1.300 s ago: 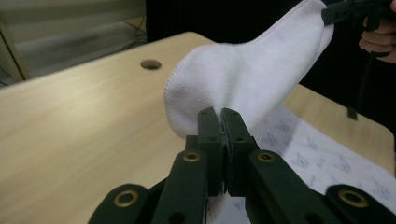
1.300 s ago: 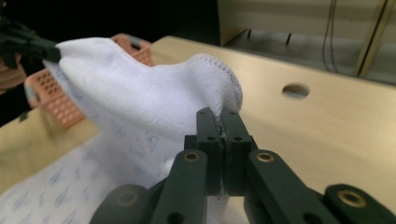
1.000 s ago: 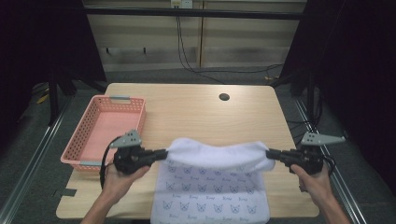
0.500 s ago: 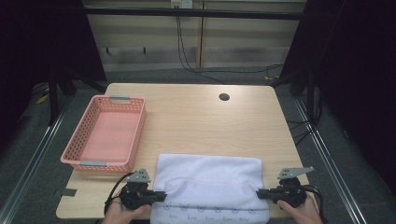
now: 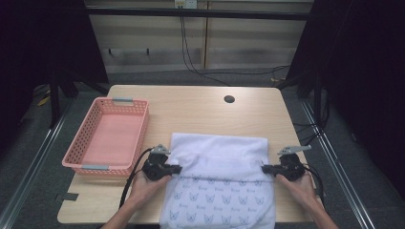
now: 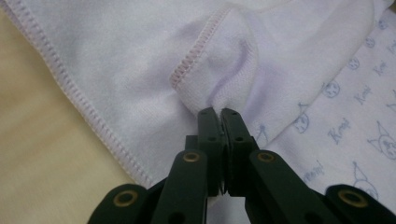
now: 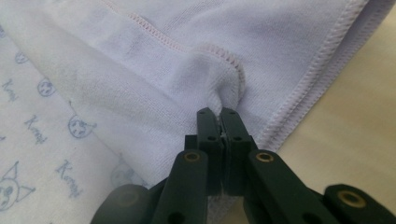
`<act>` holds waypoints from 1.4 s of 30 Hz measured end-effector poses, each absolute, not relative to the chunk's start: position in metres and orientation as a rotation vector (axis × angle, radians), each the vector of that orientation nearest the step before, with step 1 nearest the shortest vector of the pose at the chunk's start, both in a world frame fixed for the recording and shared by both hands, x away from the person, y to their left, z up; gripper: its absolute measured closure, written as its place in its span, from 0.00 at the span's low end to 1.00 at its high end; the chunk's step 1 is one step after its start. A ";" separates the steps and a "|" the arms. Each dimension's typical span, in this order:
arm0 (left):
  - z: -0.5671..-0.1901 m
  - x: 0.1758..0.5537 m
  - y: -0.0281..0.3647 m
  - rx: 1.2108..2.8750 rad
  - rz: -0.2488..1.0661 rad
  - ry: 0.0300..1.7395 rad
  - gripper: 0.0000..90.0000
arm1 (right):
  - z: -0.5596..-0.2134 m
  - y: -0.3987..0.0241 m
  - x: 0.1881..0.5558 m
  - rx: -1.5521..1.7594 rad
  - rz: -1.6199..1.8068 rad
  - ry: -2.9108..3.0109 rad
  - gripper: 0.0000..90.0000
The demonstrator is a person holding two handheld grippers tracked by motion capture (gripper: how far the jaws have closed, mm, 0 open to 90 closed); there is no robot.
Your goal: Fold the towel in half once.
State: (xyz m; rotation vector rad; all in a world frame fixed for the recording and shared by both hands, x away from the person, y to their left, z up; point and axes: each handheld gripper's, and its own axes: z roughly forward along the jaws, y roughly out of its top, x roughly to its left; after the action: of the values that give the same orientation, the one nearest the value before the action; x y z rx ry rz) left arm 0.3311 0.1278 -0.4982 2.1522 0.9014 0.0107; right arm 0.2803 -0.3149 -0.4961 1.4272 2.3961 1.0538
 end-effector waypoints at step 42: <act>-0.396 0.392 0.152 1.828 0.217 0.852 0.97 | -0.383 -0.337 0.366 1.246 1.457 2.074 0.99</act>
State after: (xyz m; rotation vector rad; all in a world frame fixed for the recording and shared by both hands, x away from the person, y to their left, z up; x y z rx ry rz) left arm 0.3921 0.1524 -0.3957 1.8277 0.8516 0.2165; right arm 0.3663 -0.3375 -0.3833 1.2459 2.0742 1.4573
